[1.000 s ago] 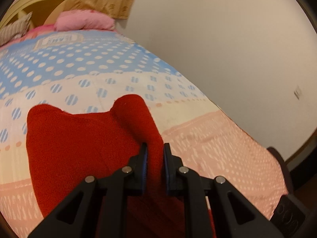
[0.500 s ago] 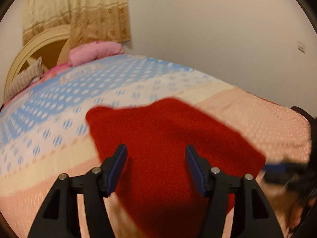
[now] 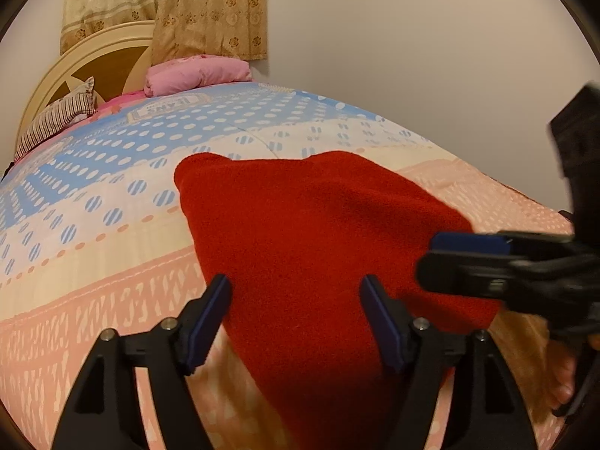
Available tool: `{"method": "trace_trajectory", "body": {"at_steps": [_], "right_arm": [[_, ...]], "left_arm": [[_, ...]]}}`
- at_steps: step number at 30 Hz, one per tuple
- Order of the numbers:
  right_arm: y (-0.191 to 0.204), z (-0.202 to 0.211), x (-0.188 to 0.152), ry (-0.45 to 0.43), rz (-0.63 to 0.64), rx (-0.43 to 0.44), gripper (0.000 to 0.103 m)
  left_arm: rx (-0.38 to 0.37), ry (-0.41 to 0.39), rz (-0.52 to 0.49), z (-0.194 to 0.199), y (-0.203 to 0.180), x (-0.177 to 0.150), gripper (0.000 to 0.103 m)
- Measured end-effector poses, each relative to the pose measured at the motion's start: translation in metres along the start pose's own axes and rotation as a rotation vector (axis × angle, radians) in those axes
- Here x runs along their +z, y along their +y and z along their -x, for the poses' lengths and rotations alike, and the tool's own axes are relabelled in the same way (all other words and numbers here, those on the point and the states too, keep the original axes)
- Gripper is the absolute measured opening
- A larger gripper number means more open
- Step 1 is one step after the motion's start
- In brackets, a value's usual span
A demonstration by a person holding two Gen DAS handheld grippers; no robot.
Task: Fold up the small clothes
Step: 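Open both grippers to release the folded side onto the sweater, then grasp the narrow sweater's end with the right gripper while the left gripper grasps it too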
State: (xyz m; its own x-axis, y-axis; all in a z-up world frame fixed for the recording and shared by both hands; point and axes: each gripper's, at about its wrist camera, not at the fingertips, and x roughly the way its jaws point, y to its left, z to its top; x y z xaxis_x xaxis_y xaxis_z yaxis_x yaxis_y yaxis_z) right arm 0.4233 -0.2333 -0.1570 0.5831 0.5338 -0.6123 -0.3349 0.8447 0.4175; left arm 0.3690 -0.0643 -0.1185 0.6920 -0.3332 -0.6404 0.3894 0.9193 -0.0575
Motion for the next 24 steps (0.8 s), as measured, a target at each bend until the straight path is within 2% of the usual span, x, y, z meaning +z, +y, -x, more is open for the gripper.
{"method": "trace_trajectory", "body": {"at_steps": [2,6,9,11,13,14,19,24], "right_arm": [[-0.013,-0.003,-0.008,0.017,-0.019,0.018,0.058],[-0.014,0.0,-0.017,0.007,0.008,0.031,0.058],[-0.015,0.006,-0.017,0.002,0.013,0.059,0.058],[-0.019,0.016,-0.011,-0.042,0.008,0.078,0.058],[-0.024,0.027,-0.003,-0.088,0.004,0.038,0.06],[-0.026,0.027,0.001,-0.093,0.002,0.019,0.065],[-0.052,0.011,0.024,-0.044,-0.042,-0.026,0.068],[-0.08,-0.021,0.041,0.047,-0.107,0.014,0.068]], "left_arm": [[-0.002,0.005,0.0,-0.002,0.0,-0.001,0.078],[-0.003,0.032,0.026,-0.009,0.004,-0.004,0.09],[-0.037,0.049,0.077,-0.012,0.013,-0.006,0.093],[-0.061,0.059,0.107,-0.015,0.018,-0.008,0.094],[-0.075,0.066,0.128,-0.018,0.021,-0.009,0.097],[-0.082,0.069,0.141,-0.019,0.022,-0.01,0.097],[-0.114,0.082,0.18,-0.021,0.028,-0.012,0.098],[-0.138,0.085,0.204,-0.022,0.031,-0.014,0.098]]}}
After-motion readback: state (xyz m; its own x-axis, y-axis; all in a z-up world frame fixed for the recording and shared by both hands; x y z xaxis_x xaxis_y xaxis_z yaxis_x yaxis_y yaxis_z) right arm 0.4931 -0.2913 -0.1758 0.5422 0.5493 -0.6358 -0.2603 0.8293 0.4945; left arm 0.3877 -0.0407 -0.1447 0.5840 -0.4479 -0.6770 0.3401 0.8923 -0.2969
